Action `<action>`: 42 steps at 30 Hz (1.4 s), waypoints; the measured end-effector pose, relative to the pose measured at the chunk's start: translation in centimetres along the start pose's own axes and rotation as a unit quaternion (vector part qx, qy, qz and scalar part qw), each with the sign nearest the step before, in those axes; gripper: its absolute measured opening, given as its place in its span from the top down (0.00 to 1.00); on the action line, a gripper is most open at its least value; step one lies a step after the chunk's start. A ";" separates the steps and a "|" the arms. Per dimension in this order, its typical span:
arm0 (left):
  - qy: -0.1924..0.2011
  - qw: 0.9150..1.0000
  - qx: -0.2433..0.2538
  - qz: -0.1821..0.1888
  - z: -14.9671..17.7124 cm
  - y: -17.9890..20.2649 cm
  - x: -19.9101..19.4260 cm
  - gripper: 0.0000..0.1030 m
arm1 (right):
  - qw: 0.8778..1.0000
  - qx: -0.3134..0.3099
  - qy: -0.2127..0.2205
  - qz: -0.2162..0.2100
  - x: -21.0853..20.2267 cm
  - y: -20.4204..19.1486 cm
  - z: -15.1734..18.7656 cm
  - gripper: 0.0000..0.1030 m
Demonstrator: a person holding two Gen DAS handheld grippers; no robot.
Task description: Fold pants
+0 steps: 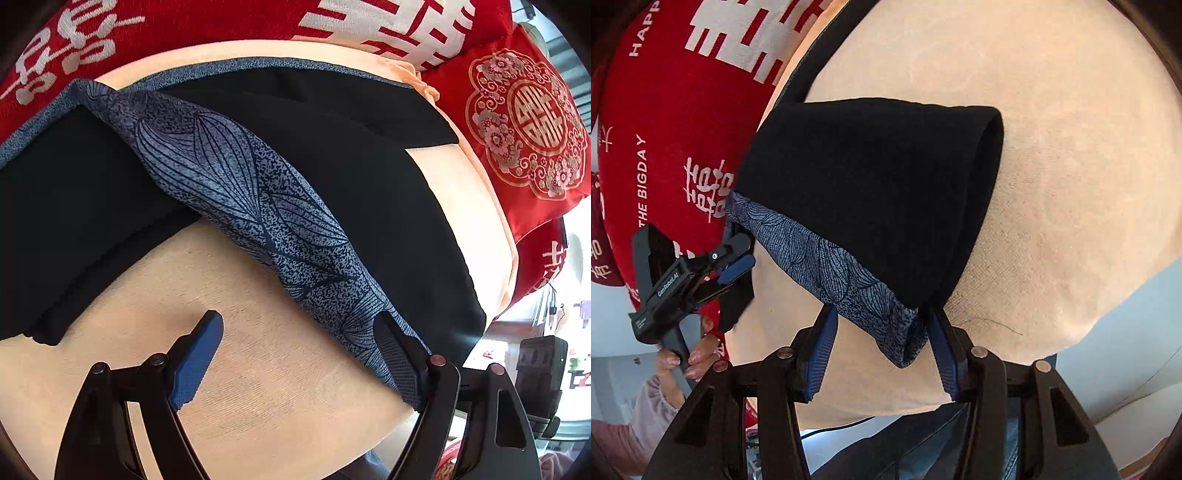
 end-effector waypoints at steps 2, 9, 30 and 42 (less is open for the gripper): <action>-0.010 1.000 -0.021 0.009 0.2 -0.3 0.6 0.18 | 0.999 0.021 -0.025 -0.010 0.1 0.4 -0.6 0.54; -0.019 0.997 -0.064 0.025 -1.6 0.3 0.3 0.62 | 0.995 0.015 -0.054 -0.078 -2.6 -2.3 -5.9 0.95; 0.090 0.963 -0.050 -0.249 -12.2 -3.3 -1.3 0.17 | 0.975 -0.207 0.049 0.068 2.5 -14.5 -39.2 0.47; 0.048 0.959 -0.092 -0.263 -9.5 -6.4 2.0 0.17 | 0.991 -0.096 -0.018 0.095 4.2 -6.9 -32.7 0.52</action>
Point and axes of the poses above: each gripper's, at about its wrist camera, not at the fingertips, and x roughly the way its jaws point, y to its right, z to its underside, the point moved 1 cm from there along x, roughly the way its jaws point, and after that the axes turned 10 degrees about y, right-handed, at the moved point
